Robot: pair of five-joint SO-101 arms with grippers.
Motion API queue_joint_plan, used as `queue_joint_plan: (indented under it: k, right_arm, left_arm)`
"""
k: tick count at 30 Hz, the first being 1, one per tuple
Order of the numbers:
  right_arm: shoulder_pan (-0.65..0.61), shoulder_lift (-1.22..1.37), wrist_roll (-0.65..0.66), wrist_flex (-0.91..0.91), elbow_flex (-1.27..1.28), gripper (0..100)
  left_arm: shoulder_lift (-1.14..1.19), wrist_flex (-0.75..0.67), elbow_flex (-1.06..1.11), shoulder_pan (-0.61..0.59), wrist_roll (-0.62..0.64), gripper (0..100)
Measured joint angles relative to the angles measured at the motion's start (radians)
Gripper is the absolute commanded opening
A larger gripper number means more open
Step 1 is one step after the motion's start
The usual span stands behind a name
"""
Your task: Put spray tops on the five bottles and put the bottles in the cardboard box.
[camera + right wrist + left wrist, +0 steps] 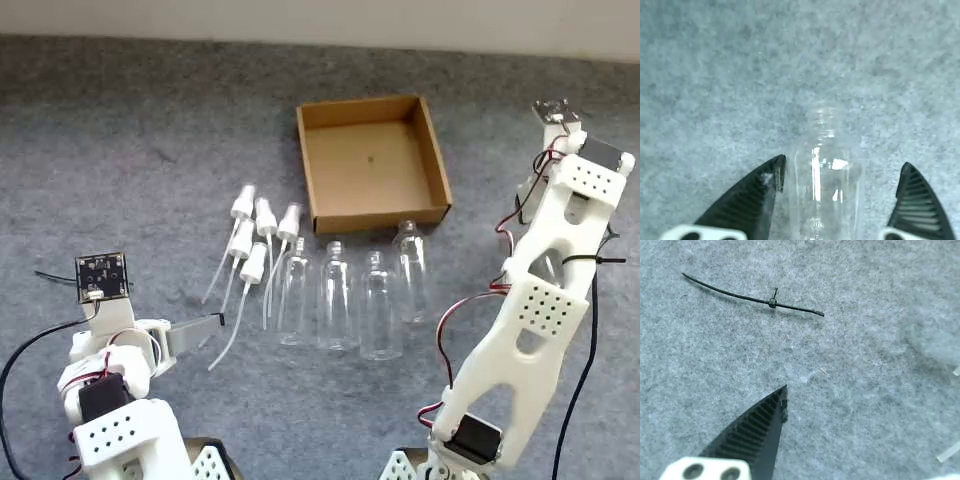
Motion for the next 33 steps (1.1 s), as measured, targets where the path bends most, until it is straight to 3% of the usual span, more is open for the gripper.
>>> queue_joint_plan:
  k: [5, 11, 33]
  right_arm:
    - [-0.012, 0.000, -0.003, 0.000, -0.002, 30.3]
    - [-0.012, 0.000, -0.003, 0.000, -0.002, 19.7]
    - [-0.011, 0.094, 0.003, 0.003, -0.017, 22.4]
  left_arm:
    - [0.000, 0.000, 0.000, 0.000, 0.000, 58]
    - [0.000, 0.000, 0.000, 0.000, 0.000, 58]
    - [0.000, 0.000, 0.000, 0.000, 0.000, 58]
